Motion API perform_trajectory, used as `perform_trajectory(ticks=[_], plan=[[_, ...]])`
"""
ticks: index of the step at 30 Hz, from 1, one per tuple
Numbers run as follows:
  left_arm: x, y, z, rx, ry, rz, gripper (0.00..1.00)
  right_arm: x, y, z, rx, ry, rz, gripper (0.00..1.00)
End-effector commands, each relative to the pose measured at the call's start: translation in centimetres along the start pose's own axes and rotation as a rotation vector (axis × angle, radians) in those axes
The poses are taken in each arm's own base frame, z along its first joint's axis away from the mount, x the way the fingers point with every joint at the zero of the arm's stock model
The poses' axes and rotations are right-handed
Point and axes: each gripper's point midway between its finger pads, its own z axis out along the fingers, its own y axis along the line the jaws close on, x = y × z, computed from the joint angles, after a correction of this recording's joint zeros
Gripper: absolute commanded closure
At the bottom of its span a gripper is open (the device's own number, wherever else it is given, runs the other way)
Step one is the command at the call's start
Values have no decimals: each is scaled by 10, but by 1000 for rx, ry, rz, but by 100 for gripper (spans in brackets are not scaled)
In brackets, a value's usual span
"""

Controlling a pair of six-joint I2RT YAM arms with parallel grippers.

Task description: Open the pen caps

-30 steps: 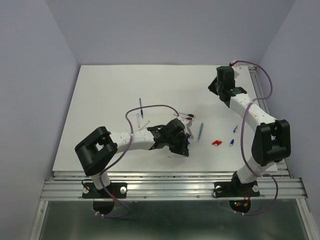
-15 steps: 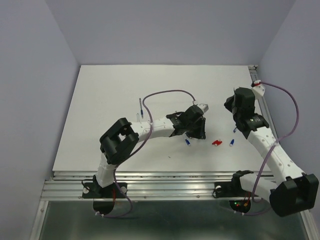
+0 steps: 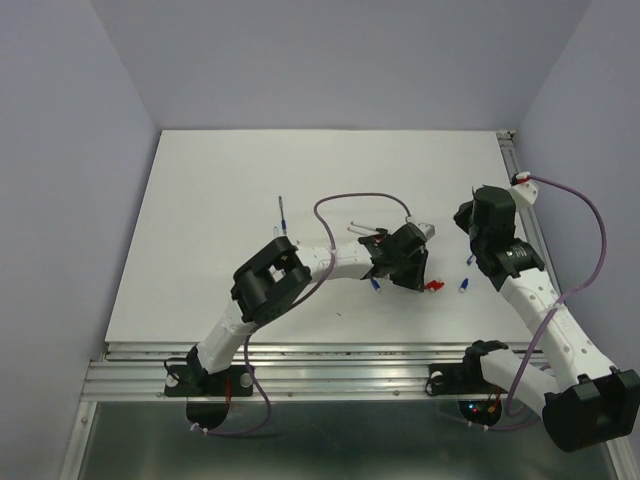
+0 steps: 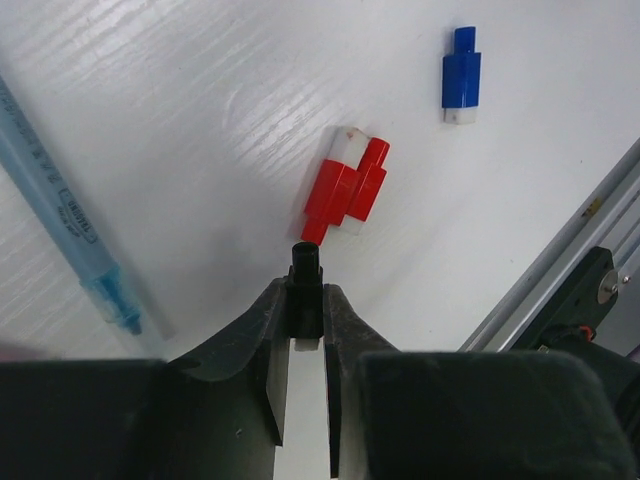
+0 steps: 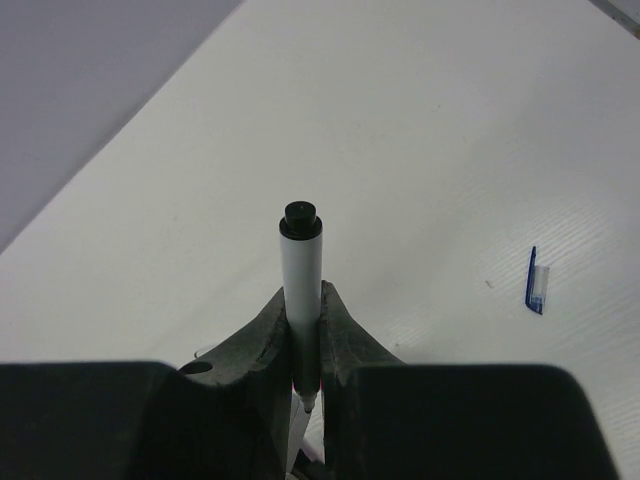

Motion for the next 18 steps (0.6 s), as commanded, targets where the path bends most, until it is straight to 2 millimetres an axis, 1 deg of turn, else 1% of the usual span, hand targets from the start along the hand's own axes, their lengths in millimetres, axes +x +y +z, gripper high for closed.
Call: perform_trajectory(ticks=[1,2,3,4,6,7,8,10,11,15,16,18], plan=[[-12,-21,-4,42,-22,8,69,-6,-10,-1,35,-36,7,92],[-12,-20,-5,35,-23,8,68,-7,-11,-2,38,-41,8,91],[-10,-19,-5,33,-19,9,64,-9,-11,-4,37,-45,12,91],[-7,-20,-5,33,-14,20,53,-10,-12,-5,39,-52,10,91],[-4,-24,-6,42,-8,30,41,-11,-14,-6,43,-56,5,91],[-3,-25,-7,46,-2,33,37,-13,-14,-7,43,-61,3,91],[-2,-27,-11,52,-1,30,29,-12,-18,-9,60,-59,-5,91],[-4,-30,-18,54,-11,37,29,-13,-15,-10,42,-51,-15,91],[-6,-34,-26,59,-24,44,27,-12,-10,-11,21,-37,-13,91],[-15,-41,-46,70,-68,71,27,-10,2,-13,-34,-6,-21,89],[-15,-42,-55,73,-79,72,26,-7,8,-14,-68,16,-31,89],[-17,-44,-67,80,-107,72,26,1,11,-14,-89,55,-53,89]])
